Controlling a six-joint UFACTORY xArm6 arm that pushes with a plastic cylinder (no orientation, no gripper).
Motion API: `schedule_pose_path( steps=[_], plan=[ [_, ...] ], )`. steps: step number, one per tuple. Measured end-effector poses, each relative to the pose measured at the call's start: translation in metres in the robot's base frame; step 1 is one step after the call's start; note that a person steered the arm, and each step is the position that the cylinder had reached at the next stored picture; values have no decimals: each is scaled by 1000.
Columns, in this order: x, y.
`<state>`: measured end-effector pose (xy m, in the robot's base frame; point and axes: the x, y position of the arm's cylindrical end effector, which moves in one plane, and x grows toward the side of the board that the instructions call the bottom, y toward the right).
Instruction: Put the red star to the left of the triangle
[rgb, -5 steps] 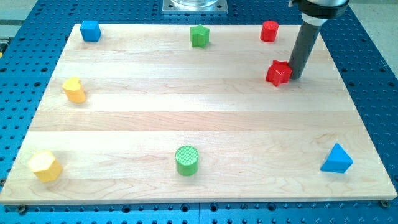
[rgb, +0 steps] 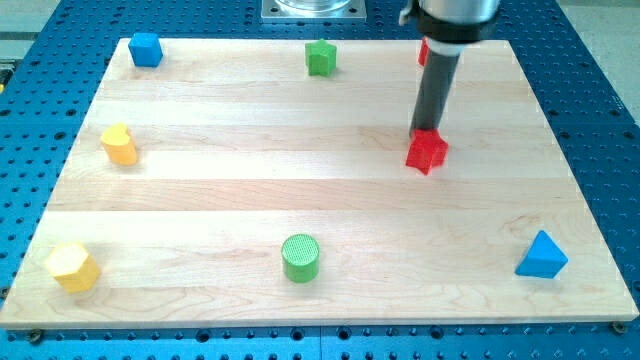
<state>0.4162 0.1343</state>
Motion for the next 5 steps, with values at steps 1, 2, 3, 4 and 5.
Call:
schedule_pose_path(
  steps=[1,2,3,4,5],
  plan=[
    [63,3],
    [93,18],
    [71,-6],
    [95,-19],
    [124,-8]
  ],
)
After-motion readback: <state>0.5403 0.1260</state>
